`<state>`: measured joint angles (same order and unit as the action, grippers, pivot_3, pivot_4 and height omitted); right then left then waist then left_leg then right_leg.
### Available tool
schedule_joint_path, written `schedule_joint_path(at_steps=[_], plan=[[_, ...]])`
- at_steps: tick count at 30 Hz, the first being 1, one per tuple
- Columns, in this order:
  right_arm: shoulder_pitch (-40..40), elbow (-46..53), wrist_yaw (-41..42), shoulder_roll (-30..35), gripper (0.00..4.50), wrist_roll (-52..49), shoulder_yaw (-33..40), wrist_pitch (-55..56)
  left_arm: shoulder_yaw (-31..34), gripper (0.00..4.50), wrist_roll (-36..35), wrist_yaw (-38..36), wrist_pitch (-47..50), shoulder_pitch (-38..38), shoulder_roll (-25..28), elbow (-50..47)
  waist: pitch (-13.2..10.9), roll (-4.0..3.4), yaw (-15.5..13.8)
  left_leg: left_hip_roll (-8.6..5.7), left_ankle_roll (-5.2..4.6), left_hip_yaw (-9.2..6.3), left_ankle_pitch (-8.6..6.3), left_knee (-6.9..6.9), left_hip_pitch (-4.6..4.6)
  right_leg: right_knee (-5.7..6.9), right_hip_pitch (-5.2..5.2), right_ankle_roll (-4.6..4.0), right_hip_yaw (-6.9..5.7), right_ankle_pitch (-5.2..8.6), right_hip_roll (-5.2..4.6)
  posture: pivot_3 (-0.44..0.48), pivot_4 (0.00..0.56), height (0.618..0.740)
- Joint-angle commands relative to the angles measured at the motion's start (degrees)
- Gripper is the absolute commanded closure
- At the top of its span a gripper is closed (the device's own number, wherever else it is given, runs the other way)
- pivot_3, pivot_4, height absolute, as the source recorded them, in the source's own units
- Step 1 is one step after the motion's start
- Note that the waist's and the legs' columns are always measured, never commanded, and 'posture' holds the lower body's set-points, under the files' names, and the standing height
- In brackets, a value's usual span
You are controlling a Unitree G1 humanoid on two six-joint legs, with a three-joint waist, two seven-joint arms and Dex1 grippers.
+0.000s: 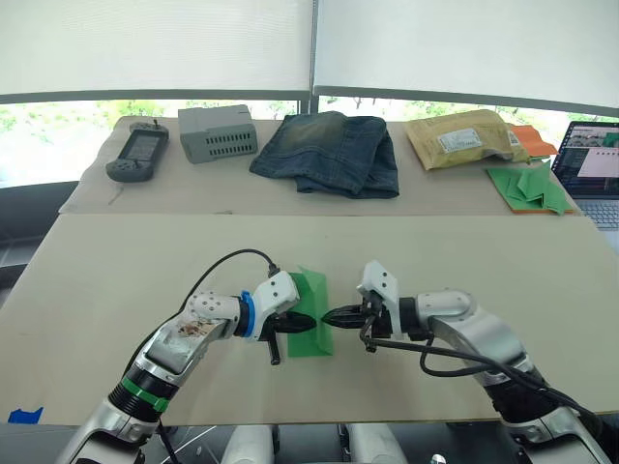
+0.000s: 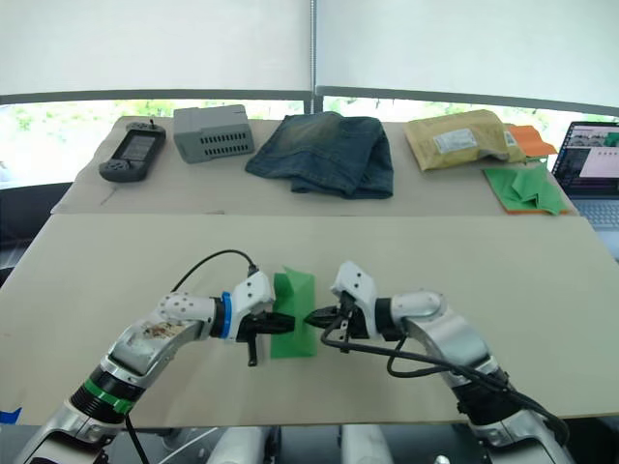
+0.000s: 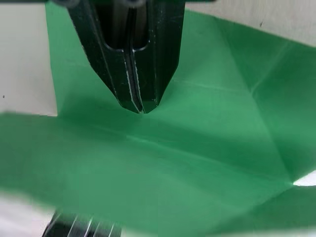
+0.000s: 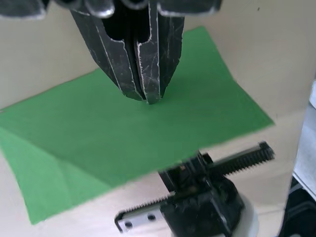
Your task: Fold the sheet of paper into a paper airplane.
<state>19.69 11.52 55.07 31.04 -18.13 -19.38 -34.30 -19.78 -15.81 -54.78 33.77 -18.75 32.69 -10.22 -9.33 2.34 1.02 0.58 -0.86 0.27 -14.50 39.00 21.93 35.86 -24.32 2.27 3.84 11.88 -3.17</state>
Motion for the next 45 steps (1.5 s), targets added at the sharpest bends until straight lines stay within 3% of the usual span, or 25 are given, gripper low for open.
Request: schedule_joint_path(at_steps=[1,9,14,18,29,35,45], plan=[[1.15,-1.36,-0.69,-0.48,4.47,2.09,-1.00,0.85,2.64,4.50,-0.55,0.06,0.93,1.06,1.48,-0.05,0.00,0.00,0.07,0.01,0.00,0.00,0.00,-0.01,0.00,0.00,-0.01,-0.01,0.00,0.00,0.01,0.000,0.150,0.728],[1.58,-4.56,-1.09,-1.26,4.47,6.58,-4.50,1.42,14.28,4.50,-9.04,-2.56,2.73,2.79,4.67,-2.33,0.00,0.00,0.38,0.15,0.00,-0.06,0.00,-0.02,-0.03,0.04,-0.04,-0.07,-0.06,0.02,0.09,0.000,0.150,0.728],[2.34,-5.67,-1.48,-1.86,4.47,7.44,-4.78,0.68,18.72,4.50,-12.51,-2.59,2.43,1.29,3.55,-1.00,0.00,0.00,0.35,0.16,0.00,-0.06,0.00,-0.02,-0.09,0.04,0.00,-0.07,-0.07,0.02,0.08,0.000,0.150,0.728],[2.59,-5.86,-2.11,-2.64,4.47,7.99,-4.86,-0.08,16.15,4.50,-14.11,-3.43,2.32,0.75,1.05,-3.25,0.00,0.00,0.35,0.15,0.01,-0.04,0.00,-0.02,-0.12,0.03,0.04,-0.08,-0.07,0.01,0.08,0.000,0.150,0.728],[1.12,-3.69,-4.04,-3.10,4.47,6.76,-2.08,-0.22,4.39,4.50,-1.18,-1.29,-4.16,1.60,1.13,3.12,0.01,-0.01,0.31,0.14,0.01,-0.01,0.00,-0.04,-0.12,0.05,0.02,-0.14,-0.06,0.02,0.16,0.000,0.150,0.728],[4.85,-10.17,-6.27,-4.80,4.47,8.41,-0.50,2.70,1.74,4.50,1.25,-1.22,-6.96,3.07,-0.73,5.23,0.02,-0.03,0.06,0.14,0.01,0.02,0.00,-0.03,-0.21,0.05,0.11,-0.13,-0.06,0.02,0.10,0.000,0.150,0.728],[15.37,-28.27,-5.69,-8.05,4.47,11.21,0.42,12.45,2.57,4.50,2.98,-2.03,-9.77,2.70,1.38,8.21,0.03,-0.04,0.21,0.14,0.01,0.05,0.00,-0.04,-0.22,0.05,0.10,-0.17,-0.06,-0.01,0.12,0.000,0.150,0.728]])
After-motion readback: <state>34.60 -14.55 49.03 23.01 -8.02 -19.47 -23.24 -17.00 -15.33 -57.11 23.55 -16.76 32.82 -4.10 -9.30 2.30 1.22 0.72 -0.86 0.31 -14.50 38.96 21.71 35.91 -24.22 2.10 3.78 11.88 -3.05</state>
